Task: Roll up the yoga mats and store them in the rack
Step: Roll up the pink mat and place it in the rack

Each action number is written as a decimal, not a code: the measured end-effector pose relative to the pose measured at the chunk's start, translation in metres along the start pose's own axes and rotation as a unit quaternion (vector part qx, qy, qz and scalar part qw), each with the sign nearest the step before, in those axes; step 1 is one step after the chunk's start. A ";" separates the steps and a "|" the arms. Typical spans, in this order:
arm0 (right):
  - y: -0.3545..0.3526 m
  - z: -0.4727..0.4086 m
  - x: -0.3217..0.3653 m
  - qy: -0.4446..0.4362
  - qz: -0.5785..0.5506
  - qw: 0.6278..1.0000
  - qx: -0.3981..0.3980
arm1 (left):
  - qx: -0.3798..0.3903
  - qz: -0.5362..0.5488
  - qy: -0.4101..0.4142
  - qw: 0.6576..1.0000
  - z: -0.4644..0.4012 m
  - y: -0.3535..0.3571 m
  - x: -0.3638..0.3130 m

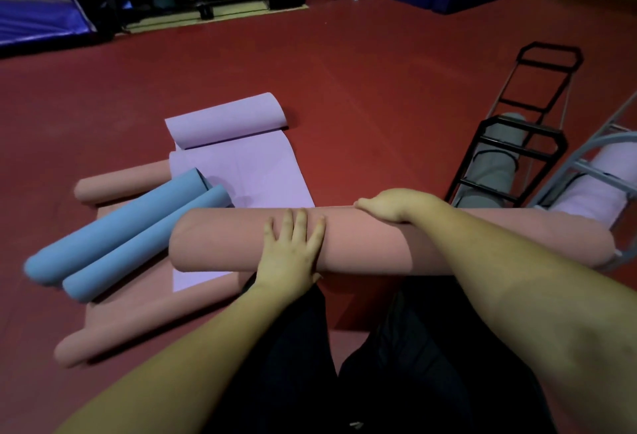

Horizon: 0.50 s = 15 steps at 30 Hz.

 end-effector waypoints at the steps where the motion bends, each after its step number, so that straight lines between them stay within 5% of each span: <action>1: -0.001 0.001 0.000 -0.001 -0.001 1.000 0.006 | -0.002 -0.002 0.007 1.000 -0.002 -0.001 -0.001; 9: 0.007 0.016 -0.009 -0.017 0.007 0.998 0.056 | -0.076 0.008 0.053 0.996 0.026 -0.043 -0.011; 15: 0.016 0.028 -0.007 -0.045 -0.002 0.997 0.058 | -0.055 0.014 0.067 0.996 0.039 -0.051 -0.015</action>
Point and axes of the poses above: each hand's wrist, its own z-axis away from the middle knuckle, its own y-axis out of the palm, x = y × z, the point moved 10 cm from there along -z, towards the middle knuckle, and after that the axes turned 1 degree about x, right-handed, at the moved point
